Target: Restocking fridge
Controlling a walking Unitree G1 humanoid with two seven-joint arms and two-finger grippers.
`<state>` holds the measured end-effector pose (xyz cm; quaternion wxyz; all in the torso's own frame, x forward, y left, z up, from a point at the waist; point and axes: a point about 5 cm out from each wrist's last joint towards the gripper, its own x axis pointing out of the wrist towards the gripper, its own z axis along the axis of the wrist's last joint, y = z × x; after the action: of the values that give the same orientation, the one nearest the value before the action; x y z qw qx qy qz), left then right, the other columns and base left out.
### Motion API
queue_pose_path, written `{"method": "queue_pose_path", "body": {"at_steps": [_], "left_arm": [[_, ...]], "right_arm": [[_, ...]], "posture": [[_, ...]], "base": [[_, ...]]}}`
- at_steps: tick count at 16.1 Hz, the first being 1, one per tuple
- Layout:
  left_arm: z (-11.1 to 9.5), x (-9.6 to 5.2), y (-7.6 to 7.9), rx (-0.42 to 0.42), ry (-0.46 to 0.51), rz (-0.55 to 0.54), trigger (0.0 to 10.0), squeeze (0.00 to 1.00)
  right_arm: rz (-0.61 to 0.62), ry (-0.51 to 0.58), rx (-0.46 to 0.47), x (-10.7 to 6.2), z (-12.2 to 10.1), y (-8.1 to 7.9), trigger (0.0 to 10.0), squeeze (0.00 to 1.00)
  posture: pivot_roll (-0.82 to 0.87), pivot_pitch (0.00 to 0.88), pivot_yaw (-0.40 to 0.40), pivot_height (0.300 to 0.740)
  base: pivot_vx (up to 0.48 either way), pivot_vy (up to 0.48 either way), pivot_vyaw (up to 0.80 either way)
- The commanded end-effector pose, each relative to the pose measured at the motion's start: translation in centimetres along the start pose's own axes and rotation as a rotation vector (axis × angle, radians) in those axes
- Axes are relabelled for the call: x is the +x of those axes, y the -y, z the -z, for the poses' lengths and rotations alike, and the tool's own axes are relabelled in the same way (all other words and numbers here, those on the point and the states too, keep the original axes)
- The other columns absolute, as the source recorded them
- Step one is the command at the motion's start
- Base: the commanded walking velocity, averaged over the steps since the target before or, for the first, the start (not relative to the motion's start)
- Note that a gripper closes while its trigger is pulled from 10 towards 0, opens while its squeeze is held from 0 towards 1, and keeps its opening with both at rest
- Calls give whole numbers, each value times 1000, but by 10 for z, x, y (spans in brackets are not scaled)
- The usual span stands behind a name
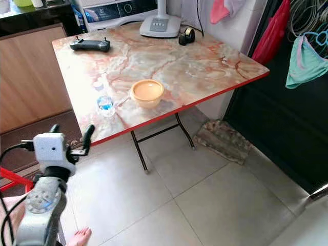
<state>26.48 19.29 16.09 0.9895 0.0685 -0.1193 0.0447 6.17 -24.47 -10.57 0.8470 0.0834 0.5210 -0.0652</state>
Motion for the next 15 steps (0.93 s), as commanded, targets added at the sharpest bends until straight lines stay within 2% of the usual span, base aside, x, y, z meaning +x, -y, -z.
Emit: {"method": "queue_pose_path", "body": {"at_steps": [1, 4, 15], "left_arm": [[-7, -1, -5, 8, 13, -17, 10000, 0], [-11, 2, -7, 18, 7, -27, 10000, 0], [-23, 11, -4, 17, 28, 6, 10000, 0]], "right_arm": [[2, -8, -8, -2, 4, 2, 10000, 0], [-6, 1, 15, -2, 4, 1, 10000, 0], [-3, 10, 37, -1, 2, 0, 10000, 0]], "posture": [[49, 93, -15, 740], [49, 80, -10, 740], [64, 67, -10, 740]], "base": [[277, 0, 0], [294, 0, 794], [297, 0, 0]]}}
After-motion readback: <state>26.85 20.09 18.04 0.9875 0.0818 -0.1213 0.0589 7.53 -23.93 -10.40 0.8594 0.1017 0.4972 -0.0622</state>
